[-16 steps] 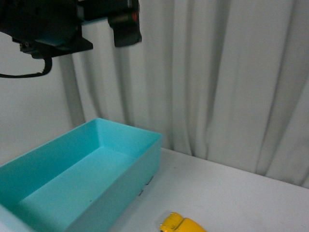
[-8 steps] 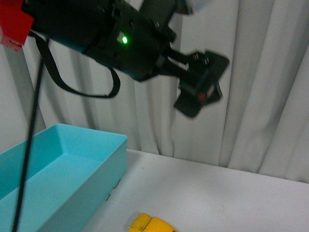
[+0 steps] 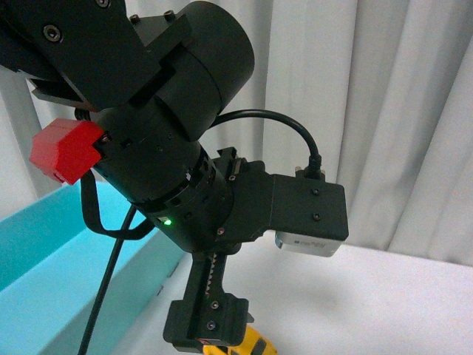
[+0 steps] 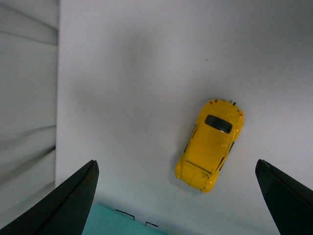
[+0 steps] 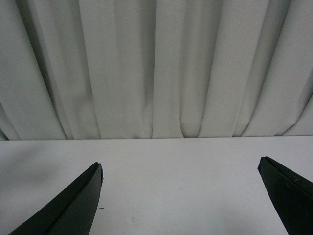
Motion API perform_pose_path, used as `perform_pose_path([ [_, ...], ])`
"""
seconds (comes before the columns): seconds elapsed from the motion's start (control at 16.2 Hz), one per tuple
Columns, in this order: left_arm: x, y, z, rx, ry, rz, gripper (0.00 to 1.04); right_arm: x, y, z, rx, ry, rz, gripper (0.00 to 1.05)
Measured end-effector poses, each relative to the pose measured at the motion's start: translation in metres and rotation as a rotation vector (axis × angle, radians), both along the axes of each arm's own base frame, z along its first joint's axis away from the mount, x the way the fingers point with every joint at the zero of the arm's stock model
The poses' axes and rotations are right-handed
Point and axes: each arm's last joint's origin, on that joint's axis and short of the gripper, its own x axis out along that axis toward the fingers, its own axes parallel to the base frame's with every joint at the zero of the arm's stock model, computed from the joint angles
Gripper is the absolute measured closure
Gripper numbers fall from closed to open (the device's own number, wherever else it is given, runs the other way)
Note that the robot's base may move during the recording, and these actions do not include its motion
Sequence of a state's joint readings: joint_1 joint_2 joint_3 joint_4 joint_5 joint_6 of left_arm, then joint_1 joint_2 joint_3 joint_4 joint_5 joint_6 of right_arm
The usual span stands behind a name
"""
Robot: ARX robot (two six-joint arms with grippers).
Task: Wind up and store yellow beetle toy
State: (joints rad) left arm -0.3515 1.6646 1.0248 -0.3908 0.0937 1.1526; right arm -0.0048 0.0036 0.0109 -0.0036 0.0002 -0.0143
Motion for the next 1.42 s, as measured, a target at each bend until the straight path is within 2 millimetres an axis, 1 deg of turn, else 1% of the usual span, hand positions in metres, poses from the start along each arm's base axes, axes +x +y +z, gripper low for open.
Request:
perform_pose_path([
  [0.12, 0.0, -0.007, -0.017, 0.046, 0.018, -0.059, 0.07, 0.0, 0.0, 0.0, 0.0, 0.0, 0.0, 0.07],
  [0.37, -0.001, -0.008, -0.045, 0.118, 0.062, -0.101, 0.07, 0.0, 0.0, 0.0, 0.0, 0.0, 0.0, 0.07],
  [0.55, 0.005, -0.007, -0.066, 0.189, 0.053, -0.134, 0.07, 0.0, 0.0, 0.0, 0.0, 0.0, 0.0, 0.07],
  [0.74, 0.01, -0.015, -0.088, 0.218, 0.068, -0.183, 0.07, 0.0, 0.0, 0.0, 0.0, 0.0, 0.0, 0.07],
  [0.99, 0.019, -0.017, -0.1, 0.241, 0.048, -0.194, 0.07, 0.0, 0.0, 0.0, 0.0, 0.0, 0.0, 0.07],
  [1.11, 0.027, -0.006, -0.101, 0.288, 0.045, -0.186, 0.07, 0.0, 0.0, 0.0, 0.0, 0.0, 0.0, 0.07],
  [1.23, 0.03, 0.002, -0.101, 0.299, 0.049, -0.176, 0.07, 0.0, 0.0, 0.0, 0.0, 0.0, 0.0, 0.07],
  [1.42, 0.029, 0.004, -0.101, 0.318, 0.077, -0.17, 0.07, 0.0, 0.0, 0.0, 0.0, 0.0, 0.0, 0.07],
])
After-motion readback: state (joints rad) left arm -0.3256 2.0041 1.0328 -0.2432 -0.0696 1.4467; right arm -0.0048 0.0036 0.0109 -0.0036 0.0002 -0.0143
